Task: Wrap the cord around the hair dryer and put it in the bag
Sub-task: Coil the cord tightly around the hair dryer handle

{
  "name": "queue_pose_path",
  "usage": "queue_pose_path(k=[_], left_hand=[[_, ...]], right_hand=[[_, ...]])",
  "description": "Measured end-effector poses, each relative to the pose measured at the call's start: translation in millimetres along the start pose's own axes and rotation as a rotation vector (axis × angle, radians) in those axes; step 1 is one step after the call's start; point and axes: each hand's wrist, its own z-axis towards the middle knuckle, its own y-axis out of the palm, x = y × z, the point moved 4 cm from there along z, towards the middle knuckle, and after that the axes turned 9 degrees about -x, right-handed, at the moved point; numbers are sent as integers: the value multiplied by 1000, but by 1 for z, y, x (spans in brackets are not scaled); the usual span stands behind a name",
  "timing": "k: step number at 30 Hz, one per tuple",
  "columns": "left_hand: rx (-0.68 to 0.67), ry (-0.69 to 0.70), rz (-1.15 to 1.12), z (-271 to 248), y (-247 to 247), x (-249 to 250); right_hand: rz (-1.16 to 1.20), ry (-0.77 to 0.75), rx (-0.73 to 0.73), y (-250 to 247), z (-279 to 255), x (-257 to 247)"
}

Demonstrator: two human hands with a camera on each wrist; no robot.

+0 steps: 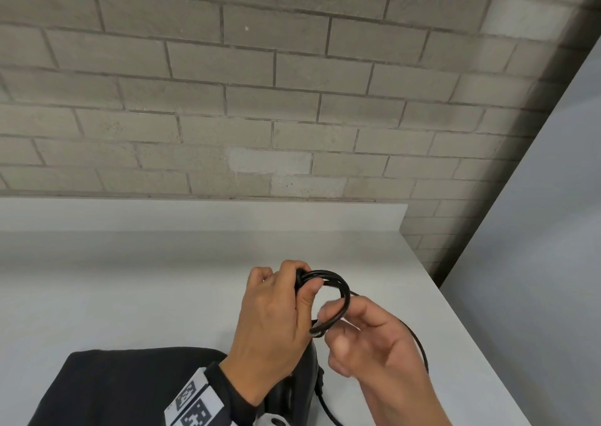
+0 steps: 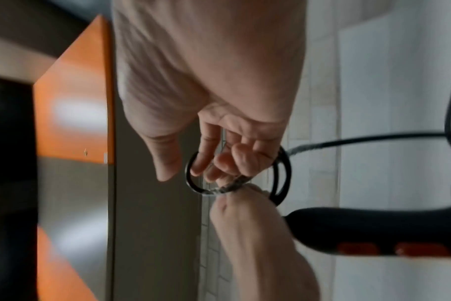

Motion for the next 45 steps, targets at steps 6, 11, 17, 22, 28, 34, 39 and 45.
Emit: queue_pose_path(k=[6,11,17,22,28,34,39,45], left_hand=[[-23,1,-10,-1,2,-1],[-55,21,7,-1,5,-2],[16,19,32,3,-2,-7],[-18,15,21,1,1,-8],[-29,16,58,1,6,-15],[-29,-41,122,3,1,-30],[-53,-64,174,2,2,-38],[-82,-49,222,2,7,-37]], right_hand=[[-824,-271,181,1,-10,17],[-1131,-321,228,-3,-4,32],[-409,-195,300,-16,-6,23],[134,-172,263,-30,-8,28],[509,-218,150,-37,-12,29],[495,-58,183,-63,-35,12],[16,251,460,-84,-41,20],[-858,-101,748,-67,-43,25]])
